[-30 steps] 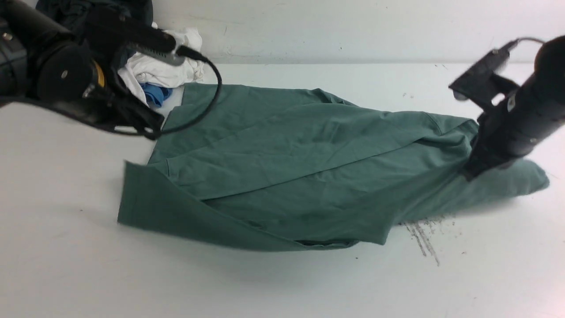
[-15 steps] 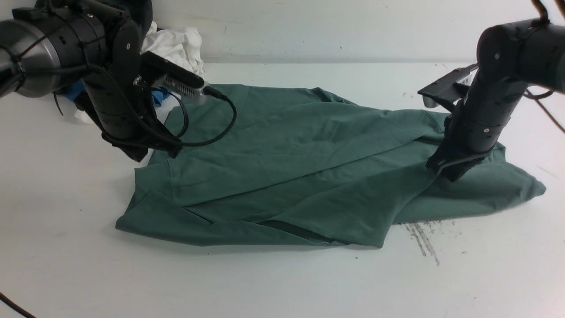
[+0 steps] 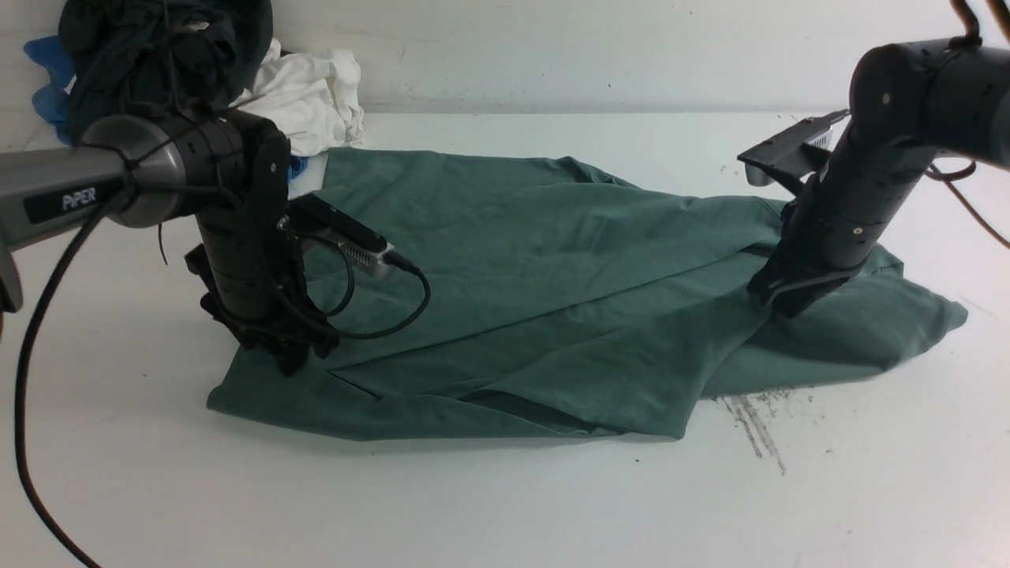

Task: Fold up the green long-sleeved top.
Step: Use both arms to drag the lower edge of the fabric forward and fold it over the upper edge

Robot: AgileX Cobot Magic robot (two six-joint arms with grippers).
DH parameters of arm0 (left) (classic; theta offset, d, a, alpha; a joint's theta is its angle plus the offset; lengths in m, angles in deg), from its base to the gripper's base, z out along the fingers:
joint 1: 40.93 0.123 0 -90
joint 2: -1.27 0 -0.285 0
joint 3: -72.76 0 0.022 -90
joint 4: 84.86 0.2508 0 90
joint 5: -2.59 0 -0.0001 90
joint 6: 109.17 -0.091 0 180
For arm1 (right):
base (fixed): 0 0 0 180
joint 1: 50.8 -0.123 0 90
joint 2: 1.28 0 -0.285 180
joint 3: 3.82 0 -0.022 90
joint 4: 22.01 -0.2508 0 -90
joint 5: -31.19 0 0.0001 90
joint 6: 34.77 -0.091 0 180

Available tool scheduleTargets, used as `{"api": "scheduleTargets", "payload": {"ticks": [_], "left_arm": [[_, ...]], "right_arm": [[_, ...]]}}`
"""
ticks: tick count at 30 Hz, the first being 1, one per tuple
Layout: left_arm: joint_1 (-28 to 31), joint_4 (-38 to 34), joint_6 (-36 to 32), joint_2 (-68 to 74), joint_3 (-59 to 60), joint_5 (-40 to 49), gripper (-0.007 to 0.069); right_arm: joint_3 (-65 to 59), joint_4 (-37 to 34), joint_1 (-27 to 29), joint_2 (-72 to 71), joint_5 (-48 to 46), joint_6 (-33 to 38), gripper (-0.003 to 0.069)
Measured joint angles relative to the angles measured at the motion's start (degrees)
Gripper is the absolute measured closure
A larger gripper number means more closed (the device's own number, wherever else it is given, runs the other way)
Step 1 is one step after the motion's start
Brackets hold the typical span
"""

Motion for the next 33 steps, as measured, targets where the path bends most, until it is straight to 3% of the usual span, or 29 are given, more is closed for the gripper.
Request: {"api": "scheduleTargets", "payload": {"ticks": [2, 8, 10, 23, 33], "left_arm": [[0.0, -0.1, -0.3, 0.1, -0.2, -0.2, 0.0258], [-0.1, -1.4, 0.2, 0.2, -0.4, 0.0, 0.0551], [-0.1, -1.8, 0.5, -0.4, -0.4, 0.7, 0.0596], [-0.1, -8.8, 0.5, -14.8, 0.6, 13.0, 0.0605], [-0.1, -9.3, 1.6, -31.8, 9.4, 8.4, 0.0605]], "right_arm": [[0.0, -0.2, 0.0, 0.0, 0.0, 0.0, 0.0669], [0.1, -1.0, 0.0, 0.0, -1.0, 0.4, 0.0669], [0.1, -1.0, 0.0, 0.0, -2.0, 0.4, 0.0669], [-3.1, 0.1, 0.4, -2.0, -4.3, -0.5, 0.0669], [-18.9, 2.0, 3.8, -17.9, -3.2, -0.9, 0.0669]]}}
